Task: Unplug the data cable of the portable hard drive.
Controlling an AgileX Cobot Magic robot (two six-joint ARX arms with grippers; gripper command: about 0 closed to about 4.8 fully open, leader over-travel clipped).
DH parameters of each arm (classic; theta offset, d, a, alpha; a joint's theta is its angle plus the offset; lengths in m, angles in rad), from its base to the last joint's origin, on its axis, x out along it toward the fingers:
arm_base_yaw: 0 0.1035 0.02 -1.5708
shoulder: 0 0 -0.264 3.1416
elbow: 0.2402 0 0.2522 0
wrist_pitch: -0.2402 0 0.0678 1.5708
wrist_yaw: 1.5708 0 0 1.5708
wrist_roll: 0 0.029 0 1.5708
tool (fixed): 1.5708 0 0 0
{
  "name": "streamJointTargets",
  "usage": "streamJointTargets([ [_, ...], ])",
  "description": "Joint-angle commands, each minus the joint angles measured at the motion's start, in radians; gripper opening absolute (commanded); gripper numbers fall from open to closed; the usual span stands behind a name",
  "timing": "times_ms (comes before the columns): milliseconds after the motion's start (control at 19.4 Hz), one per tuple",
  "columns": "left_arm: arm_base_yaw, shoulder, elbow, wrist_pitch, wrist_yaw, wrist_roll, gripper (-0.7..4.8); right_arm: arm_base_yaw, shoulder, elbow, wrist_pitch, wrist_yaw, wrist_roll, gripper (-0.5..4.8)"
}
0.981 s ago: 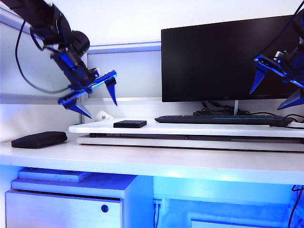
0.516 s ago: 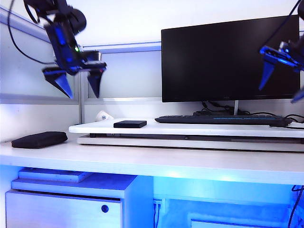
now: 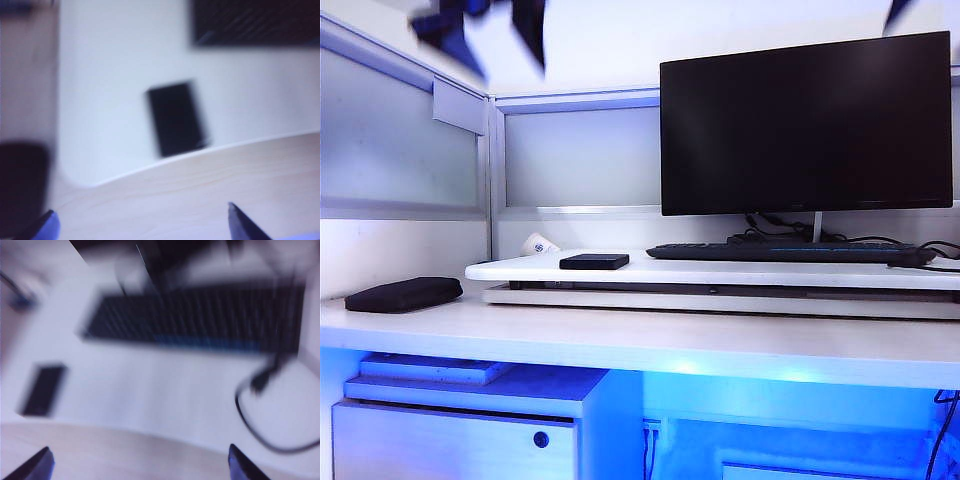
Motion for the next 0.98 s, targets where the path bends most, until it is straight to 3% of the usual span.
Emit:
streamJointTargets([
  [52, -0.006, -0.113, 0.005, 0.027, 0.104, -0.054, 4.20, 0.000, -0.122, 0.004, 0.007, 0.023, -0.003, 4.79],
  [103, -0.006, -0.147, 0.005, 0.033, 0.123, -0.063, 3.98, 0.000, -0.169, 0.003, 0.005, 0.042, -0.003, 4.79],
  [310, -0.006, -0.309, 0.005, 0.030, 0.124, -0.085, 3.94, 0.001, -0.314, 0.003, 0.006, 0.068, 0.005, 4.79],
  [619, -0.006, -0.533, -0.023, -0.084, 0.117, -0.083, 3.94, 0.002, -0.397, 0.003, -0.100, 0.011, 0.000, 4.79],
  [774, -0.006, -0.661, -0.117, -0.095, 0.115, -0.081, 3.93, 0.002, -0.435, 0.002, -0.130, 0.008, -0.025, 4.79],
  [981, -0.006, -0.900, -0.411, -0.045, 0.080, -0.093, 3.89, 0.002, -0.508, 0.000, -0.164, -0.010, -0.027, 4.79],
])
